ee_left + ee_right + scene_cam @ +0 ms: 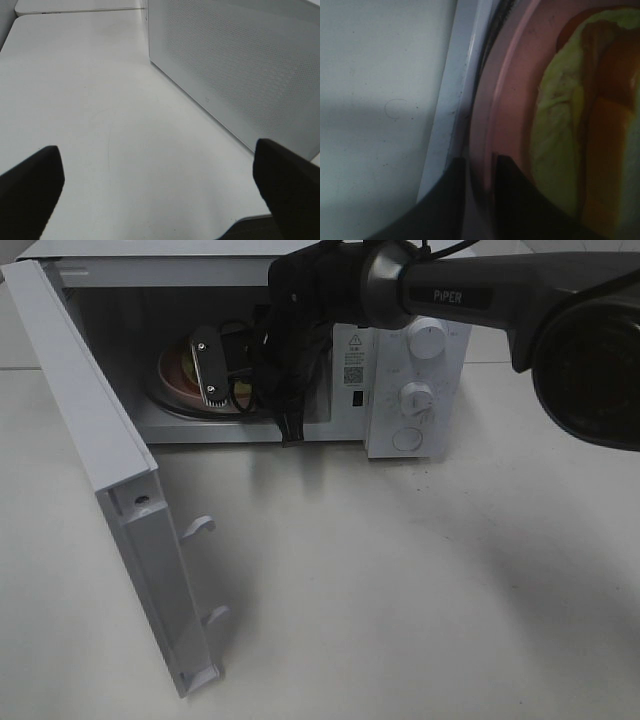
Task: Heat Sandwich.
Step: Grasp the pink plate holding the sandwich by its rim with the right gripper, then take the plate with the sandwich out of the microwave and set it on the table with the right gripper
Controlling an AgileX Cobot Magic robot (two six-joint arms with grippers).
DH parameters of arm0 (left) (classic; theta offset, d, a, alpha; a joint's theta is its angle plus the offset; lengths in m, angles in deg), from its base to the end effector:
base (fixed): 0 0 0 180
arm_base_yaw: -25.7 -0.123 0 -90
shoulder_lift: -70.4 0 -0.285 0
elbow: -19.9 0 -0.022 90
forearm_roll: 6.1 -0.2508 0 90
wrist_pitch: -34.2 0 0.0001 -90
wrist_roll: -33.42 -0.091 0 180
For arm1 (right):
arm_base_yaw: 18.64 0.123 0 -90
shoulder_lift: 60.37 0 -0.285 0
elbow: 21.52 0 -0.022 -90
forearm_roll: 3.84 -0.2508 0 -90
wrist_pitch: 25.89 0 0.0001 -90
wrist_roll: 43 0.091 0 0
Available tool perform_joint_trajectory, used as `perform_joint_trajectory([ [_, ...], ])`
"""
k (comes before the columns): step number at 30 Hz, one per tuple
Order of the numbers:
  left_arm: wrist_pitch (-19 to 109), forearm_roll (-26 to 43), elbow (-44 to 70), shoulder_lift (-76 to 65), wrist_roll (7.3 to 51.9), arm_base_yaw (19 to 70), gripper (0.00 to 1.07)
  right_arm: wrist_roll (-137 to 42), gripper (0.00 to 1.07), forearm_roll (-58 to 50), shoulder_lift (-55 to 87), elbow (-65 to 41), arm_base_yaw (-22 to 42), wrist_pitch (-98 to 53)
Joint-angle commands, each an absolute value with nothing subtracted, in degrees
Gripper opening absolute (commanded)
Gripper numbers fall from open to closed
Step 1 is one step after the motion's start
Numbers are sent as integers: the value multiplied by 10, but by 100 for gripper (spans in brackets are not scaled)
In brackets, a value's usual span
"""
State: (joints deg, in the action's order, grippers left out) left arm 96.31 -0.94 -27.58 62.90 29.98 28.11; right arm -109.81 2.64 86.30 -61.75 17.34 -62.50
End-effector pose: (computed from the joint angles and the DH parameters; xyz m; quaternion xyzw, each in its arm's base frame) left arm -0.0093 -0.0069 0.2809 0.0463 0.8509 -0.0402 0.5217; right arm 0.4403 0.3121 0.1573 -0.7602 0.5656 -0.1288 0.2927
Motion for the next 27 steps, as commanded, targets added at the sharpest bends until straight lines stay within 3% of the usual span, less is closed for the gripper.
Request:
perform_joint_trajectory([
  [1, 956, -9, -276, 639, 303, 281, 98, -1095, 0, 22, 867, -619, 173, -638],
  [27, 956, -9, -276, 639, 303, 281, 98, -1175, 0, -8, 828, -573, 173, -662],
])
